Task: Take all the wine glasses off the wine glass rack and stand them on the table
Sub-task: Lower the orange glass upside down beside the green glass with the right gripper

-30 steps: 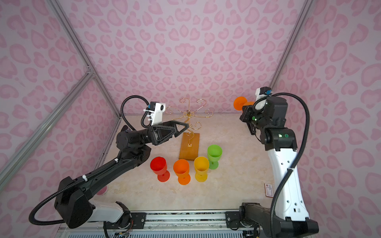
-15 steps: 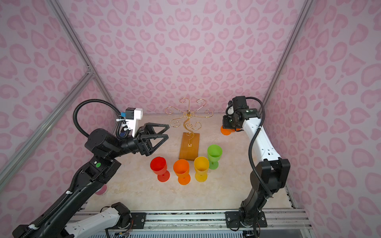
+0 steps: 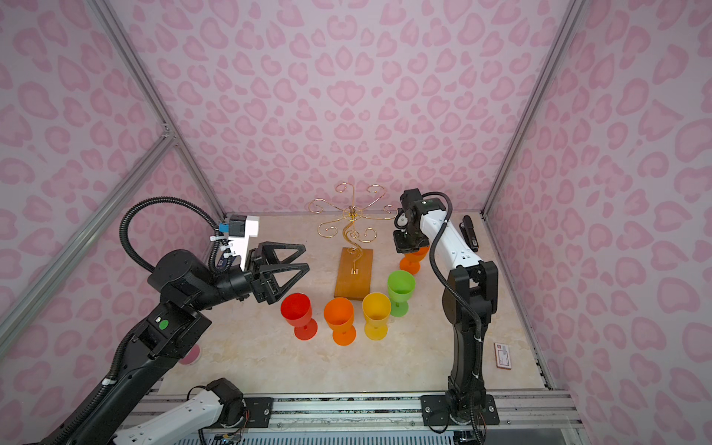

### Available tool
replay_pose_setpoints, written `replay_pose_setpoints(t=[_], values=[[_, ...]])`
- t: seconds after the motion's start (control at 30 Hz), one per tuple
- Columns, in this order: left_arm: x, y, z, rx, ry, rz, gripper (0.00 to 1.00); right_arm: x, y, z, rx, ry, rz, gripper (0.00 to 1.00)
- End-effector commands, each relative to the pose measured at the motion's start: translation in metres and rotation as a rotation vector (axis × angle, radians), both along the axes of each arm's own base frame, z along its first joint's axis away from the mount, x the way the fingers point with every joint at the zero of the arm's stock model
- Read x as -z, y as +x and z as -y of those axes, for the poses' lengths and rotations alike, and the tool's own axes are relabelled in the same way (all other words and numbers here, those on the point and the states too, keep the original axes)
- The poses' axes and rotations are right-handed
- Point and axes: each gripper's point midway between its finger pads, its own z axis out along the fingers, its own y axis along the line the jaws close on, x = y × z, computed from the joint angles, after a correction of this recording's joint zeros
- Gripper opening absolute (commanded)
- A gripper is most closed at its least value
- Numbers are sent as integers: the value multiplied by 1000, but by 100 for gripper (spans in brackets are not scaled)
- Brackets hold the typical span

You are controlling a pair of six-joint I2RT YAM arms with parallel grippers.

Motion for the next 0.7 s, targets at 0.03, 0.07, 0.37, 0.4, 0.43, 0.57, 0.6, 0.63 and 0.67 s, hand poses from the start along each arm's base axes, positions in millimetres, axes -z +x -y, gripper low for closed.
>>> replay_pose_setpoints(t=[0.03, 0.07, 0.37, 0.4, 0.43, 0.57, 0.6, 0.63, 0.67], values=[[-2, 1, 0, -6, 10, 17, 90, 11, -8, -7, -27, 21, -49, 0], [-2, 2, 0, -5, 11, 15, 90, 13, -8, -6, -26, 18, -50, 0], [1, 5, 2, -2, 15, 0, 90, 9, -2, -9, -22, 43, -20, 33], [2, 5, 2, -2, 15, -1, 90, 6, -2, -10, -22, 50, -13, 34], [2, 5, 3, -2, 16, -3, 90, 3, -1, -10, -22, 57, -2, 36], [4, 6, 3, -6, 22, -6, 90, -15, 3, -7, -10, 65, 63, 38], [5, 6, 3, -6, 23, -8, 90, -21, 4, -7, -7, 78, 79, 39], [5, 7, 3, -6, 24, -8, 90, -26, 6, -6, 1, 94, 95, 39], [6, 7, 4, -4, 25, -10, 90, -32, 7, -4, 12, 109, 112, 39]])
